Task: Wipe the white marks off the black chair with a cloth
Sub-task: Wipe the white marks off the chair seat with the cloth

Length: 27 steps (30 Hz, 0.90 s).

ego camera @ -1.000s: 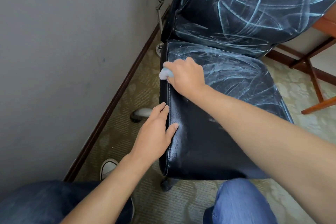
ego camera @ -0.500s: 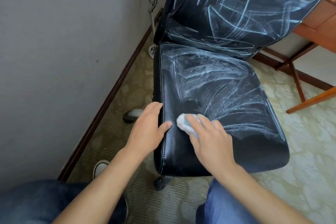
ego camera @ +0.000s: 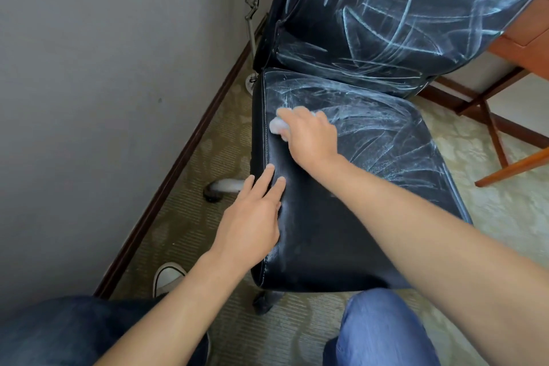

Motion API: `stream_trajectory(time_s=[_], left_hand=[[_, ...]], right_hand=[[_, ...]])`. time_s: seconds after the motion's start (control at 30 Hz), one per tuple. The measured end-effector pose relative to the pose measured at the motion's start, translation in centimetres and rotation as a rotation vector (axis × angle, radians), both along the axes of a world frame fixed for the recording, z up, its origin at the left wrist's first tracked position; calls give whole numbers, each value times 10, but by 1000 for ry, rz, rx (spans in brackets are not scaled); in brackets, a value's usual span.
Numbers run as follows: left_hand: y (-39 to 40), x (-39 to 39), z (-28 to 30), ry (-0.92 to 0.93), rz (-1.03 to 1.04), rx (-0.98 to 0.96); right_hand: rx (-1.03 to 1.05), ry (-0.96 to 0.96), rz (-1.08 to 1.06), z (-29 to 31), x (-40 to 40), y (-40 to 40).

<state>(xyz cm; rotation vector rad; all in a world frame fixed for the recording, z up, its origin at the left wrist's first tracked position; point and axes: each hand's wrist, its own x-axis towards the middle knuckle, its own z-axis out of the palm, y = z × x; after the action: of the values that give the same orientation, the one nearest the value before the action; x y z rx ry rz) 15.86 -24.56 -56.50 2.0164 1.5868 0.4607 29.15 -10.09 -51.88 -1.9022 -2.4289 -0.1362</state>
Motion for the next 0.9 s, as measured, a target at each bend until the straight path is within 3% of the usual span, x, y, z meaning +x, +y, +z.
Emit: stream_trajectory(time_s=[0.17, 0.53, 0.77, 0.9], left_hand=[[-2, 19, 10, 90, 23, -59], [-6, 27, 11, 185, -52, -190], [-17, 51, 29, 402, -40, -172], [-9, 62, 33, 372, -56, -173]], right_hand=[[-53, 12, 38, 6, 1, 17], [-6, 63, -3, -4, 49, -107], [-83, 4, 41, 12, 68, -118], [-25, 89, 8, 1, 74, -110]])
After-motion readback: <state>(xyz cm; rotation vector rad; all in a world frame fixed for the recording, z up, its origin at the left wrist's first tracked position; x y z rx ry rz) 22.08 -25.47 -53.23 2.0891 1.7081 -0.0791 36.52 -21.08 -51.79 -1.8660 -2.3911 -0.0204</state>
